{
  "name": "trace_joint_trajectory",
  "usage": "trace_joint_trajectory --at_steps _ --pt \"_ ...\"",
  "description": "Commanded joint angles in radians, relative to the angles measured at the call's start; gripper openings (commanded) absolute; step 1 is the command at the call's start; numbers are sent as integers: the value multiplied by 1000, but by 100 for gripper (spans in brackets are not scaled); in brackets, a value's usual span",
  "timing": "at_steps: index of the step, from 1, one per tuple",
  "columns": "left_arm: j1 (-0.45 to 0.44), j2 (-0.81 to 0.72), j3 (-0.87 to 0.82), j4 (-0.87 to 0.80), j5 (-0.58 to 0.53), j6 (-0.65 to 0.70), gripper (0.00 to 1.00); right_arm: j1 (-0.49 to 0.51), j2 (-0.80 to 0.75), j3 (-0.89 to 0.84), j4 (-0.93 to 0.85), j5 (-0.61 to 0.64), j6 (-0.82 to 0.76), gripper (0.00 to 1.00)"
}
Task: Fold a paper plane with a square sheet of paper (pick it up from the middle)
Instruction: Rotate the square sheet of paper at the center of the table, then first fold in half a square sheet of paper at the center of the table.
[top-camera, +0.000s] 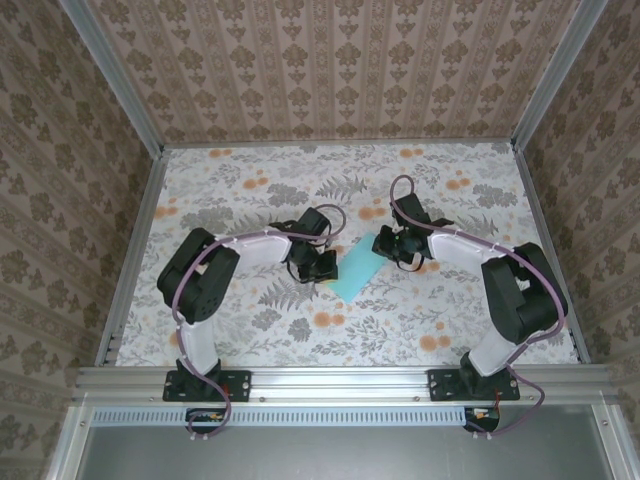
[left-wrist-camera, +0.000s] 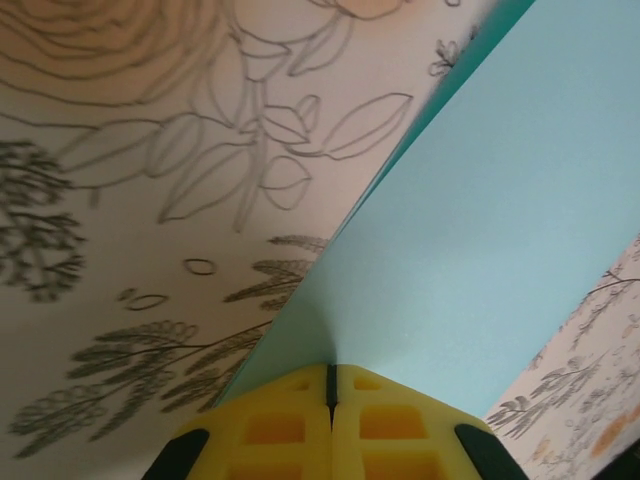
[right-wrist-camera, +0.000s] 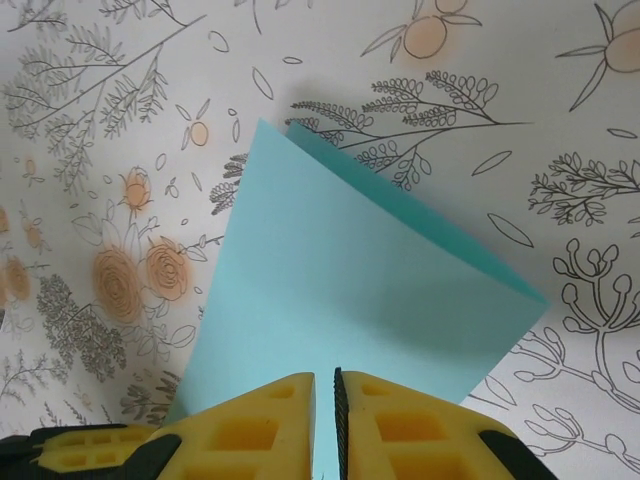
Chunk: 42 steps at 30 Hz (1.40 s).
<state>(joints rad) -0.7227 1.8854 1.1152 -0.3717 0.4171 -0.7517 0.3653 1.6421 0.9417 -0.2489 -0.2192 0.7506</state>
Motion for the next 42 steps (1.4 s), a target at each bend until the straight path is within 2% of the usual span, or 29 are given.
trace_joint_trajectory --at_steps 1,6,11,17,31,37,42 --pt "35 14 14 -133 -64 111 5 3 -24 -17 12 -41 -35 15" --pt "79 1 32 -185 -67 231 5 43 -1 -28 74 -128 -43 14" --pt "92 -3 34 -178 -37 258 4 94 44 -53 186 -219 -14 10" --pt "92 -2 29 -172 -44 243 3 115 87 -86 261 -252 35 4" --pt "92 -45 19 -141 -4 212 3 116 140 -135 309 -244 39 3" --pt "82 -130 -30 6 99 126 4 116 144 -145 321 -247 39 3" --pt "55 -160 -72 108 128 50 5 116 145 -153 330 -248 41 3"
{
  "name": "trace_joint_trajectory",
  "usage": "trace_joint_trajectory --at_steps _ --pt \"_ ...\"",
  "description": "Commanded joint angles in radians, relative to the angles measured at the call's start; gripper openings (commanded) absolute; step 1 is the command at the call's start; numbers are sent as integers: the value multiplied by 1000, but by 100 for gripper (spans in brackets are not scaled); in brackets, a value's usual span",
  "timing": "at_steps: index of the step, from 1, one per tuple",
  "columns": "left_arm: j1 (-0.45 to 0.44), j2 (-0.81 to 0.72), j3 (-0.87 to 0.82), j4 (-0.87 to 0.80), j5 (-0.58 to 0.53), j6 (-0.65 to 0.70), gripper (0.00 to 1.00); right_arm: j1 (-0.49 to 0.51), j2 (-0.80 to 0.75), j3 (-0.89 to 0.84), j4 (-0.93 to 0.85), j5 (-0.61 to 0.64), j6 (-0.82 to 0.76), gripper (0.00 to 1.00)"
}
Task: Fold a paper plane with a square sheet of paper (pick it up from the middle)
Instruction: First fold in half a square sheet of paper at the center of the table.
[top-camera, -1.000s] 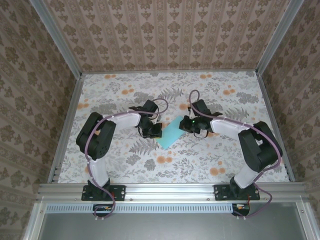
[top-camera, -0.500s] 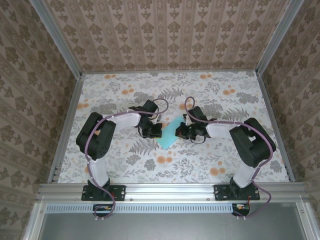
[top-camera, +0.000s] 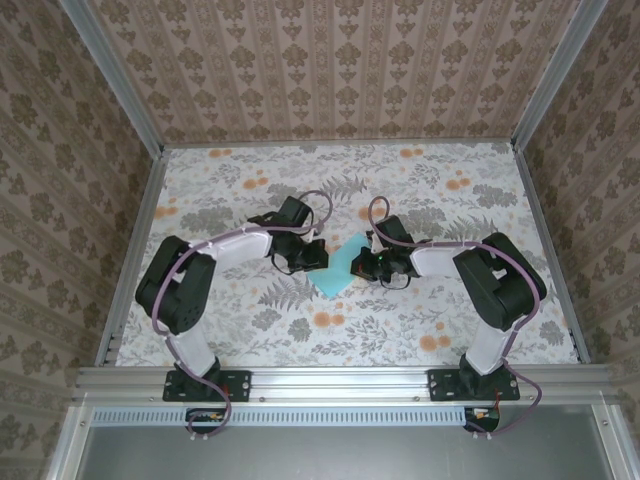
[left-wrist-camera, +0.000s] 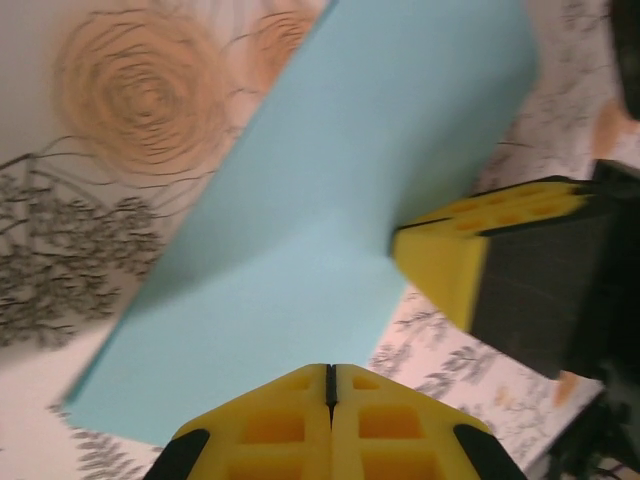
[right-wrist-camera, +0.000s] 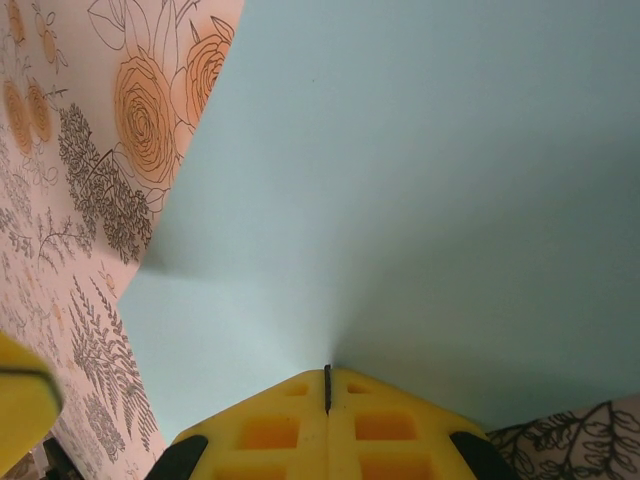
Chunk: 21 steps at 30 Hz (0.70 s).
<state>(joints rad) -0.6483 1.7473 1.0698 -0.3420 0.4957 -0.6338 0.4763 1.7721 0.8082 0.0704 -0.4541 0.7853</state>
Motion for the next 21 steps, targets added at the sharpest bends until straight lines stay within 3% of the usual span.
trace_joint_trajectory --at_steps 1,21 --pt "-26 -19 -30 90 54 -77 5 5 17 -22 13 -12 6 3" --pt "-98 132 -1 144 95 -126 0 5 16 -39 30 -26 15 0"
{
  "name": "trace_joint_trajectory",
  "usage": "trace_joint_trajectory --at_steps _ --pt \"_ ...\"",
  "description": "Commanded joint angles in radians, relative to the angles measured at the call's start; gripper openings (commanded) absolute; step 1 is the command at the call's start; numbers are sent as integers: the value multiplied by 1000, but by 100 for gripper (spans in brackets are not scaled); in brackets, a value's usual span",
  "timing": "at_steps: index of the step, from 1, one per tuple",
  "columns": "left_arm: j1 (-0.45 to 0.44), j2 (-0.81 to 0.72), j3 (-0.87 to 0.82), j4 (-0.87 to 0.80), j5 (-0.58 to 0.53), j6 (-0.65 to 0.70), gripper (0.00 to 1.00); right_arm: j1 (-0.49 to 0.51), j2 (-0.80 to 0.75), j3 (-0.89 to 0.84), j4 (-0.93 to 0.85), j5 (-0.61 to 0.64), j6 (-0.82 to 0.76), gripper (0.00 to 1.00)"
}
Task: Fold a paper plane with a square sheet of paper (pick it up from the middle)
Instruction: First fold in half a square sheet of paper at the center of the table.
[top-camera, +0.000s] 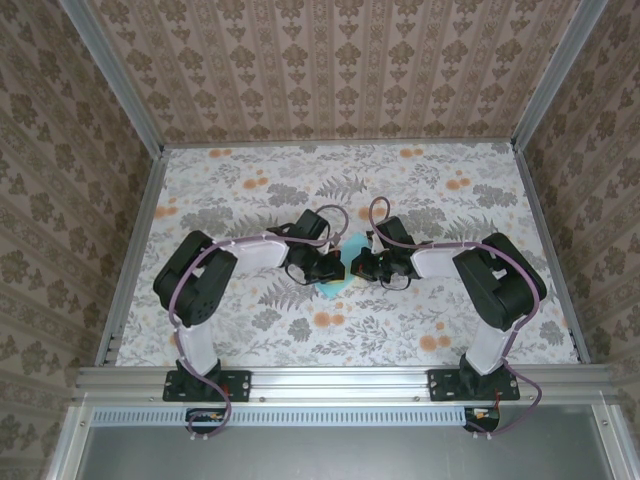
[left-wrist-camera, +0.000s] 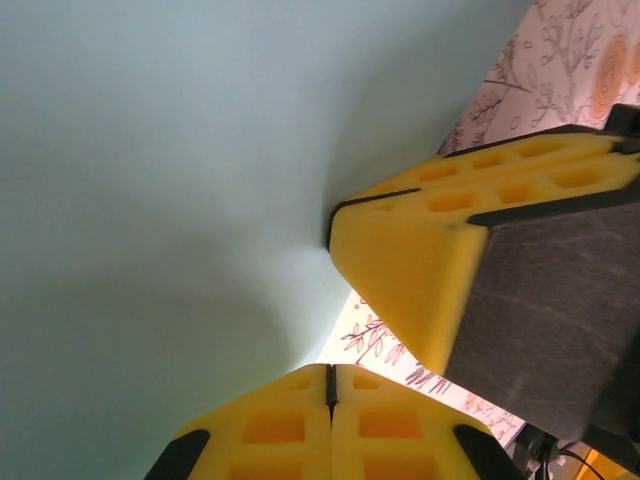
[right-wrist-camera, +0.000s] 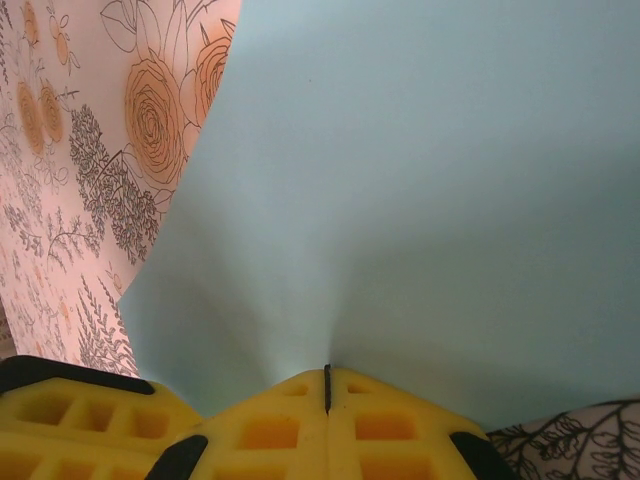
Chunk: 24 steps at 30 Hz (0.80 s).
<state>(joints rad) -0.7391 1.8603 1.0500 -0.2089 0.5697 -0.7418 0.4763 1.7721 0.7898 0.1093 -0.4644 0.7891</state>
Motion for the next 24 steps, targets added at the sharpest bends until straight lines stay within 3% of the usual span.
trace_joint_trajectory --at_steps 1,24 --pt "-7 23 19 12 22 -18 0 5 17 -22 -10 -16 12 0" --pt "-16 67 -16 -150 -66 -25 0 -22 37 -25 -2 -10 -19 0"
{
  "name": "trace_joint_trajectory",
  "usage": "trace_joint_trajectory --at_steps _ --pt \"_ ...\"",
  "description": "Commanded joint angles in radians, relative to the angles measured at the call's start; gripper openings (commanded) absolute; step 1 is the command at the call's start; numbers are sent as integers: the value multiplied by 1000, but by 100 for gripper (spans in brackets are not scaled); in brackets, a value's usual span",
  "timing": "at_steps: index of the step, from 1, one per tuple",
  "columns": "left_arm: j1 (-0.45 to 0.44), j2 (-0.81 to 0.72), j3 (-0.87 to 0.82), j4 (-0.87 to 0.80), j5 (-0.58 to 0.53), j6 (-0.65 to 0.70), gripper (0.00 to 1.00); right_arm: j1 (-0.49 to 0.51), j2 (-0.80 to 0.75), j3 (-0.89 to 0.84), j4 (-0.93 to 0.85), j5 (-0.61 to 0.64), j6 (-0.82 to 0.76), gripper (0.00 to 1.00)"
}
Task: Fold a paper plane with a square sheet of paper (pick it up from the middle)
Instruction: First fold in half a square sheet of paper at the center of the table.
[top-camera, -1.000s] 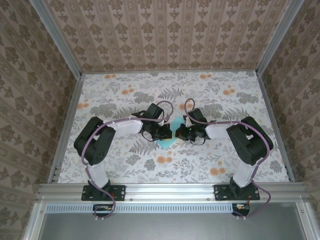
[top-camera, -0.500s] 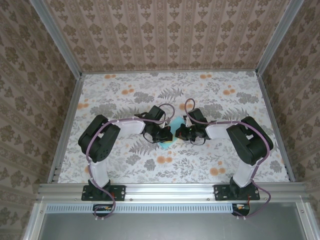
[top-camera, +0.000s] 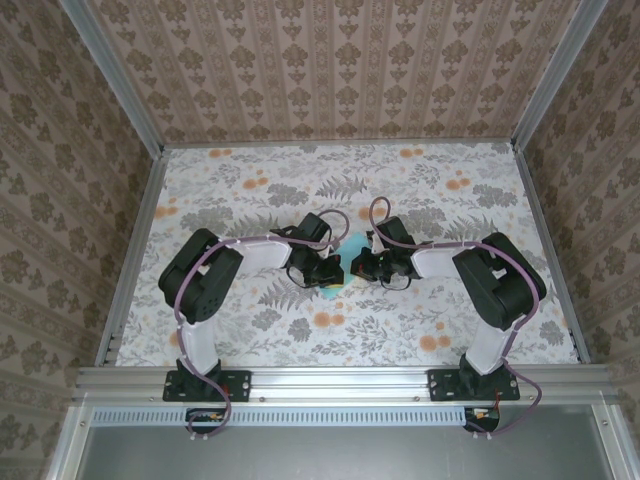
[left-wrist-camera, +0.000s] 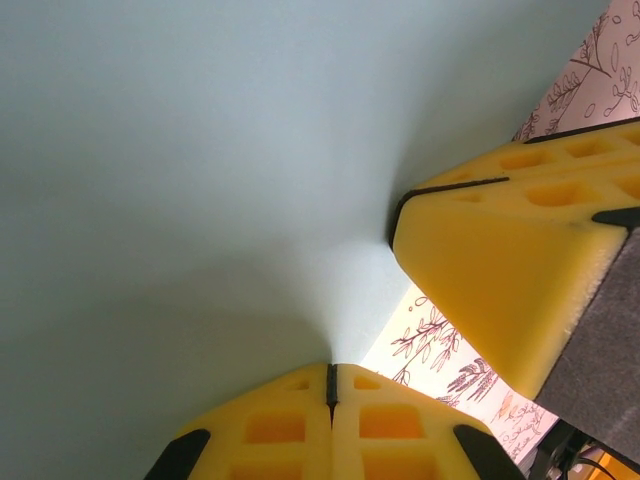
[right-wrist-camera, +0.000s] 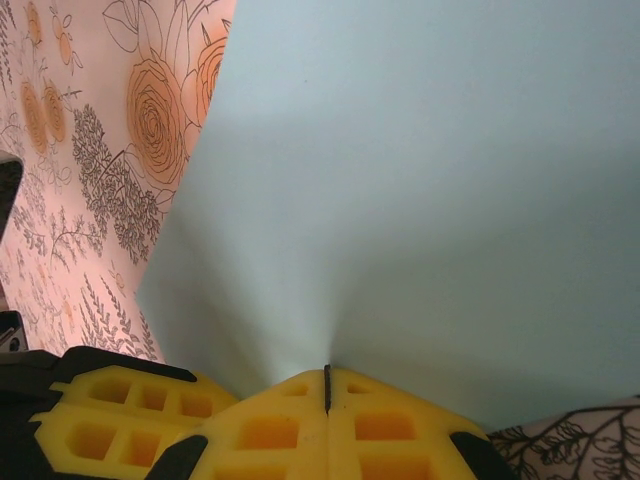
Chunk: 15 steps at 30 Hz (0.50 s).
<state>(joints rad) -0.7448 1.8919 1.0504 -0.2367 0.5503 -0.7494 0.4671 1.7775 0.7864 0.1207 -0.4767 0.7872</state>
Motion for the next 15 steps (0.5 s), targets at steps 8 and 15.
trace_joint_trajectory --at_steps 8,15 --pt "-8 48 -39 -160 -60 -28 0 -92 42 2 -24 0 -78 0" --pt "-8 56 -49 -162 -62 -37 0 -173 50 12 -40 36 -125 0"
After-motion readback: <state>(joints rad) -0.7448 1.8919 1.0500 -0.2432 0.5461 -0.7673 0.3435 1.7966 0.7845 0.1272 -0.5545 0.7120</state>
